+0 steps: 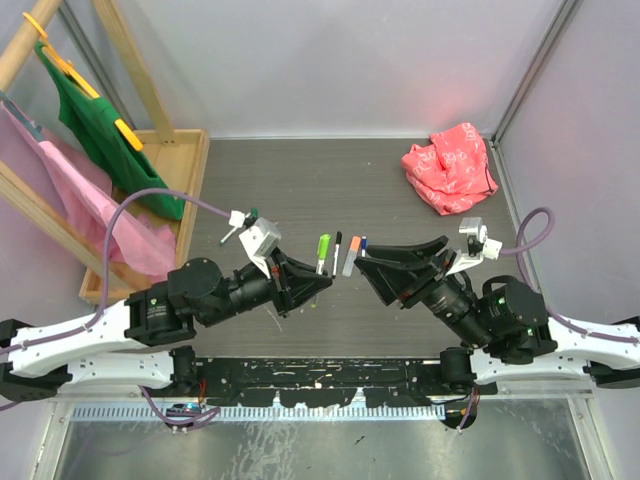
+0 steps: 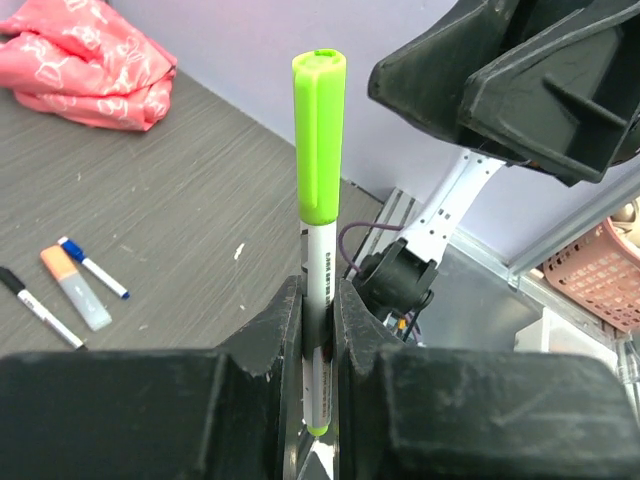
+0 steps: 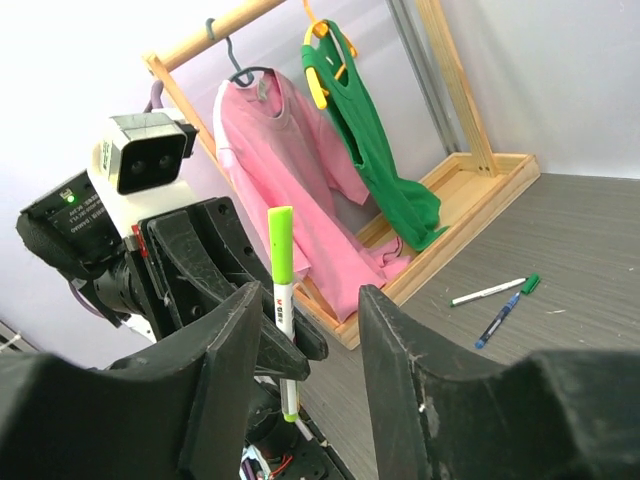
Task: Insert the pens into the pen caps
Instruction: Place the pen at the center of the board.
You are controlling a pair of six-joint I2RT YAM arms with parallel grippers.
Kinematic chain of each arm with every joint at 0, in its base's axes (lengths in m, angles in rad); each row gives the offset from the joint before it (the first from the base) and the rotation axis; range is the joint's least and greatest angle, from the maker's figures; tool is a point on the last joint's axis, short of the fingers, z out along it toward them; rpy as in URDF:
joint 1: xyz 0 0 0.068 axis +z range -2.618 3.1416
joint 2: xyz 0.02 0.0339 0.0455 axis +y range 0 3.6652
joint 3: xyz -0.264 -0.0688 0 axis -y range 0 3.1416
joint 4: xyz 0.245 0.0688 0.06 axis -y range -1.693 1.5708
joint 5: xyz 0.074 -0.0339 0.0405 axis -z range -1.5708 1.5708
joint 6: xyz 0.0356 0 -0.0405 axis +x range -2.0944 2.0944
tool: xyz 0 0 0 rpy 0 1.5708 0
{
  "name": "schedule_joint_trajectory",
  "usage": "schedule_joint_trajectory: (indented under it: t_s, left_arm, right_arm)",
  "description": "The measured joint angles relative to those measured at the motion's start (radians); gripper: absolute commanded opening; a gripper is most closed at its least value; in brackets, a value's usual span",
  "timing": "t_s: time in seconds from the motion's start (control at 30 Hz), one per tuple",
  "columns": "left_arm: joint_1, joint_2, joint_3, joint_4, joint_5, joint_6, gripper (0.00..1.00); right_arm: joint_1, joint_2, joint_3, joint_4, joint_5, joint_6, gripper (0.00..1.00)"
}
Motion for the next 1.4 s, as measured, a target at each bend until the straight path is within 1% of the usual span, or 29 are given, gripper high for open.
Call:
schedule_joint_trajectory:
  t_s: [0.17, 0.27, 0.4, 0.53, 0.77, 0.9, 1.07, 1.3, 1.4]
  left_arm:
    - [0.000, -0.029, -0.022, -0.067, -0.041, -0.032, 0.00]
    - [0.003, -0.031, -0.035, -0.116, -0.078, -0.068, 0.00]
    - [0.037, -0.003, -0.038, -0.184, -0.089, -0.118, 0.00]
    - [0.103, 0.023, -0.051, -0.215, -0.086, -0.171, 0.00]
    - [0.289, 0.062, -0.096, -0.245, -0.029, -0.251, 0.00]
    - [0.358, 0.128, -0.109, -0.250, 0.024, -0.261, 0.00]
    - [0.409, 0.237, -0.119, -0.246, 0.087, -0.257, 0.00]
    - [0.441, 0.380, -0.118, -0.216, 0.137, -0.248, 0.00]
    - [0.455, 0.455, -0.108, -0.196, 0.150, -0.234, 0.00]
  right_arm:
    - [0.000, -0.031, -0.035, -0.041, 0.028, 0.042, 0.55]
    - [0.000, -0.020, -0.036, -0.111, 0.062, 0.074, 0.58]
    - [0.000, 0.009, -0.031, -0.217, 0.128, 0.124, 0.62]
    - [0.000, 0.059, -0.017, -0.326, 0.196, 0.166, 0.64]
    - [-0.027, 0.115, 0.003, -0.501, 0.274, 0.266, 0.66]
    - [-0.040, 0.099, -0.005, -0.560, 0.286, 0.312, 0.68]
    - [-0.055, 0.090, -0.019, -0.624, 0.273, 0.353, 0.71]
    - [-0.072, 0.142, -0.022, -0.680, 0.230, 0.391, 0.73]
    - [-0.072, 0.150, -0.036, -0.694, 0.209, 0.401, 0.76]
